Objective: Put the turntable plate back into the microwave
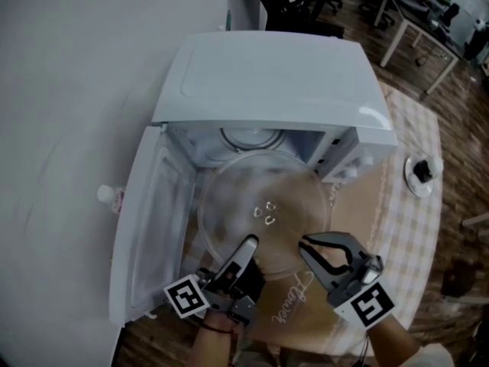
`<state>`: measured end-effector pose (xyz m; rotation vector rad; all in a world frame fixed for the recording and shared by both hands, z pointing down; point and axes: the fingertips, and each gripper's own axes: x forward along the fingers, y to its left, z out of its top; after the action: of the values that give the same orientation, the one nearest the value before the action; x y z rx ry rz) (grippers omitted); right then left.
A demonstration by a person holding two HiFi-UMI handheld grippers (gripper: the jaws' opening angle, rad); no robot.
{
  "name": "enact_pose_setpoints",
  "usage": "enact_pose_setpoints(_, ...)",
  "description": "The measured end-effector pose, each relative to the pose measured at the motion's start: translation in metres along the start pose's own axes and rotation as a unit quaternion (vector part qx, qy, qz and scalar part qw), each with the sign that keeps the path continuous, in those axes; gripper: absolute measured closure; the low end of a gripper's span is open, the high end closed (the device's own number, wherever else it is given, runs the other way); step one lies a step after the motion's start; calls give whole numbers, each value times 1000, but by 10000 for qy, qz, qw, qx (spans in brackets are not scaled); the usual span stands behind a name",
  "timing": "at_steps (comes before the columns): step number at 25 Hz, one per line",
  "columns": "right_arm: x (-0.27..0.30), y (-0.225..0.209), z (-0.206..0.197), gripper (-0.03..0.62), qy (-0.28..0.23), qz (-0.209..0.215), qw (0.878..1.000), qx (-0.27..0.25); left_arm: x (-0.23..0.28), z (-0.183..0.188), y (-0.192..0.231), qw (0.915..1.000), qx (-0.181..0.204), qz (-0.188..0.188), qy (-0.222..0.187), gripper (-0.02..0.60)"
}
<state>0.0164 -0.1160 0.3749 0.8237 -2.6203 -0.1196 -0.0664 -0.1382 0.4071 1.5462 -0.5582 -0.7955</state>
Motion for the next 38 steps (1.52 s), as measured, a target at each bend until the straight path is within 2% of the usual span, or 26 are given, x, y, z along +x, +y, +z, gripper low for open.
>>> enact_pose_setpoints(12, 11, -3, -10, 560, -260, -394, 9964, 704, 15, 25, 16, 9998, -84, -83, -173, 554)
enact_pose_setpoints(27, 30, -2, -18, 559, -346, -453, 9945, 877, 42, 55, 41, 9995, -66, -52, -297, 554)
enact_pose_setpoints(32, 34, -3, -29, 559, -125, -500, 9957, 776, 55, 67, 46, 9993, -68, -86, -349, 554)
enact_pose_setpoints(38, 35, -6, -35, 559, -118, -501, 9948, 879, 66, 76, 51, 9993, -34, -60, -380, 554)
